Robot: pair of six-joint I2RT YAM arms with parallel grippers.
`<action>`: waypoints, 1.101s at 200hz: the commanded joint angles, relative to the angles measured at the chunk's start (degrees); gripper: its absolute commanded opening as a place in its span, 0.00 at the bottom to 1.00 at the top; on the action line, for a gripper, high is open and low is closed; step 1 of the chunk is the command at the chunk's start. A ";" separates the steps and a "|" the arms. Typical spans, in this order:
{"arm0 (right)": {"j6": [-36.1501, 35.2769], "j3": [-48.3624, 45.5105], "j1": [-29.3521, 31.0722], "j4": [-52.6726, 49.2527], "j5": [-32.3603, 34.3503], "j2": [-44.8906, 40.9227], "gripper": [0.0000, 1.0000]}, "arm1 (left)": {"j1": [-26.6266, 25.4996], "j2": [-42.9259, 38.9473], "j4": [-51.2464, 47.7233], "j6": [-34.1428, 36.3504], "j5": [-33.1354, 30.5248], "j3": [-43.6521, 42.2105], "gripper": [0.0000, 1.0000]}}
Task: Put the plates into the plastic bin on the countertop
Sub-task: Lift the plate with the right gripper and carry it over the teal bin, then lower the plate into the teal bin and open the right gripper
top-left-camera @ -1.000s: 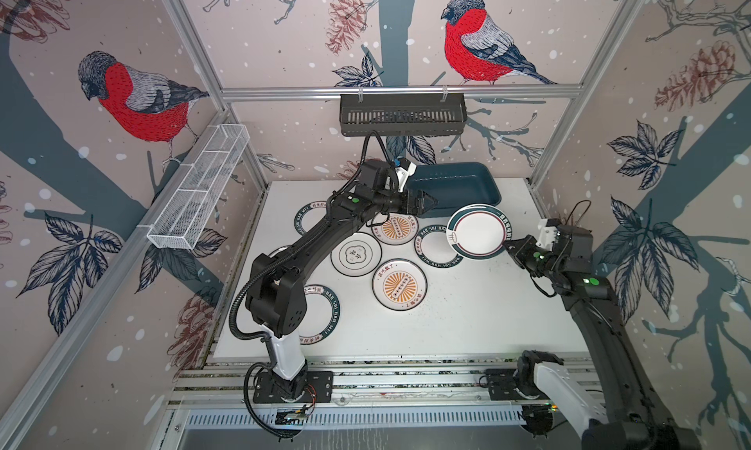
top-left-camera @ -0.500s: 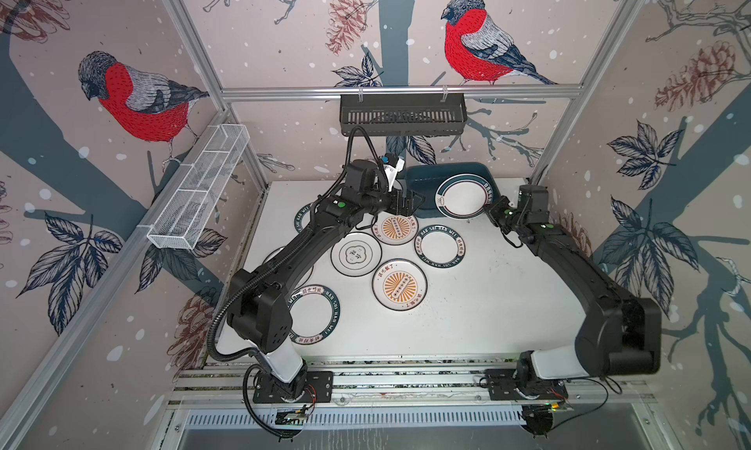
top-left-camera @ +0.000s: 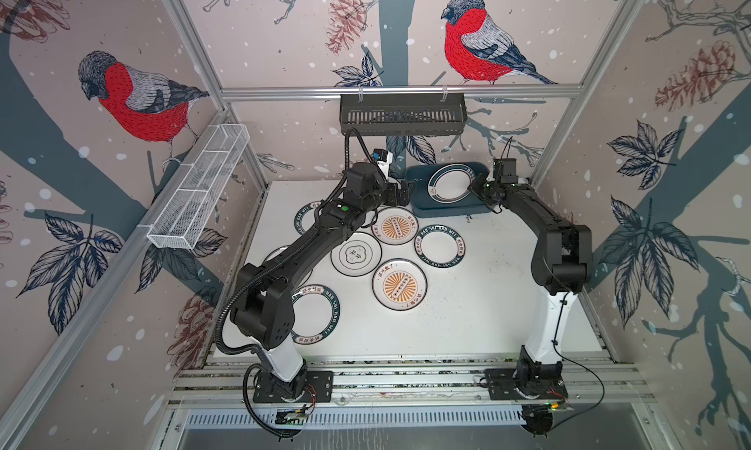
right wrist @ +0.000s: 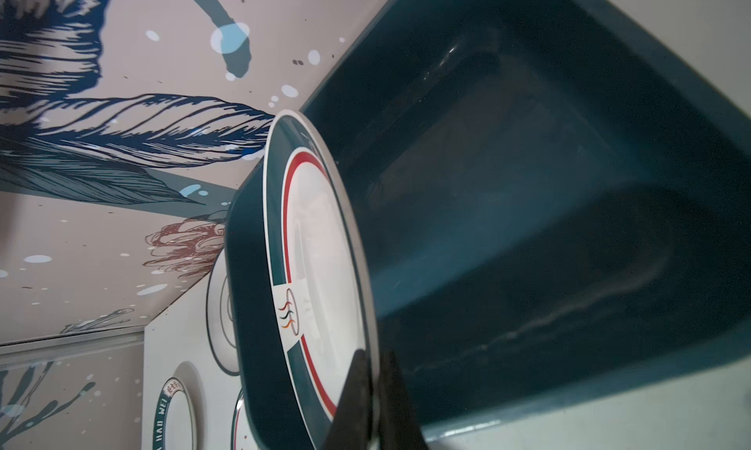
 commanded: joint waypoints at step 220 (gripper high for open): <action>0.94 13.35 -1.87 -0.56 -3.06 17.13 0.33 | 0.62 0.82 -3.57 -3.91 -13.20 -0.39 0.96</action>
